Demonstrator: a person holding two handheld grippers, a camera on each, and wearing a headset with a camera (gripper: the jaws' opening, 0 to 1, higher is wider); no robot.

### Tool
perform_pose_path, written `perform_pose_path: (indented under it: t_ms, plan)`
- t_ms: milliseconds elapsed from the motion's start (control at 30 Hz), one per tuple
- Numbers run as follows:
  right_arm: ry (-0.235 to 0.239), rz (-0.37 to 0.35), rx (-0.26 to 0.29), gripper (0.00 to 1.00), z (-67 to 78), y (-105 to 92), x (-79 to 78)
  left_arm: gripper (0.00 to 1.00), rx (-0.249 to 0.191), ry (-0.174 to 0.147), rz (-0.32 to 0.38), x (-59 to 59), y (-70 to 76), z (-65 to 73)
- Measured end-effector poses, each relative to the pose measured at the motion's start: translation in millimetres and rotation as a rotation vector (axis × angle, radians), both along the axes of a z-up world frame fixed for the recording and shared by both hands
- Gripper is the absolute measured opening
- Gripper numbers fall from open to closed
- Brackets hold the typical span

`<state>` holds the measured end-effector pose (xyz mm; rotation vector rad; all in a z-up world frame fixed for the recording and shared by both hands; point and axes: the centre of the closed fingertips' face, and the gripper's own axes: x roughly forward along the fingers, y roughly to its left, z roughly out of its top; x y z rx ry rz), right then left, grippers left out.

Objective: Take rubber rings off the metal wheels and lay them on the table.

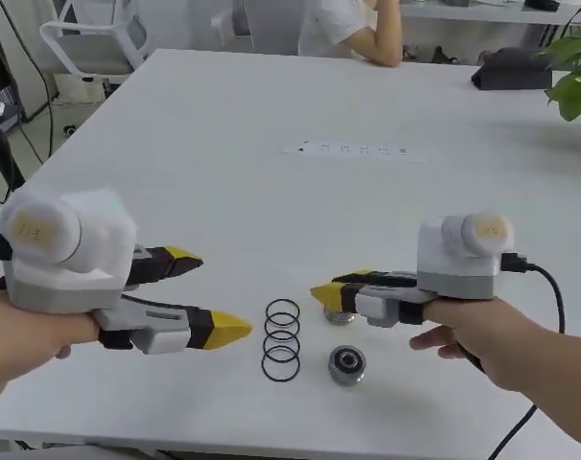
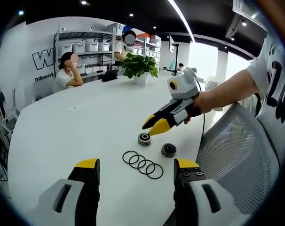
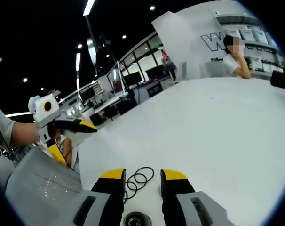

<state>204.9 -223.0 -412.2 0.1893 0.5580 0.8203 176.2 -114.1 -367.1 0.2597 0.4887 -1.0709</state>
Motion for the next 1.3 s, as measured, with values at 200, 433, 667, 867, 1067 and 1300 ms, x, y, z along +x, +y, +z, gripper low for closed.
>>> perform_pose_path:
  t_ms: [200, 433, 667, 867, 1067, 1300]
  plan:
    - [-0.033, 0.008, -0.019, 0.35, 10.5, -11.3, -13.7, 0.62, -0.021, -0.004, 0.021, 0.5, 3.6, 8.4]
    - [-0.087, 0.025, -0.046, 0.43, 24.4, -23.2, -27.9, 0.62, -0.027, -0.008, 0.037, -2.1, 9.3, 11.9]
    - [-0.136, 0.094, -0.135, 0.52, 29.5, -33.6, -48.6, 0.63, -0.022, -0.007, 0.031, -9.6, 11.3, 13.7]
    - [-0.161, 0.121, -0.19, 0.57, 32.0, -45.3, -62.7, 0.64, -0.019, -0.015, 0.014, -15.8, 11.6, 16.8]
    - [-0.17, 0.134, -0.242, 0.64, 29.9, -58.6, -76.6, 0.64, 0.001, -0.014, -0.016, -23.7, 11.9, 14.2]
    - [-0.183, 0.116, -0.254, 0.69, 35.6, -73.5, -87.2, 0.65, 0.01, -0.022, -0.032, -28.1, 10.7, 16.2]
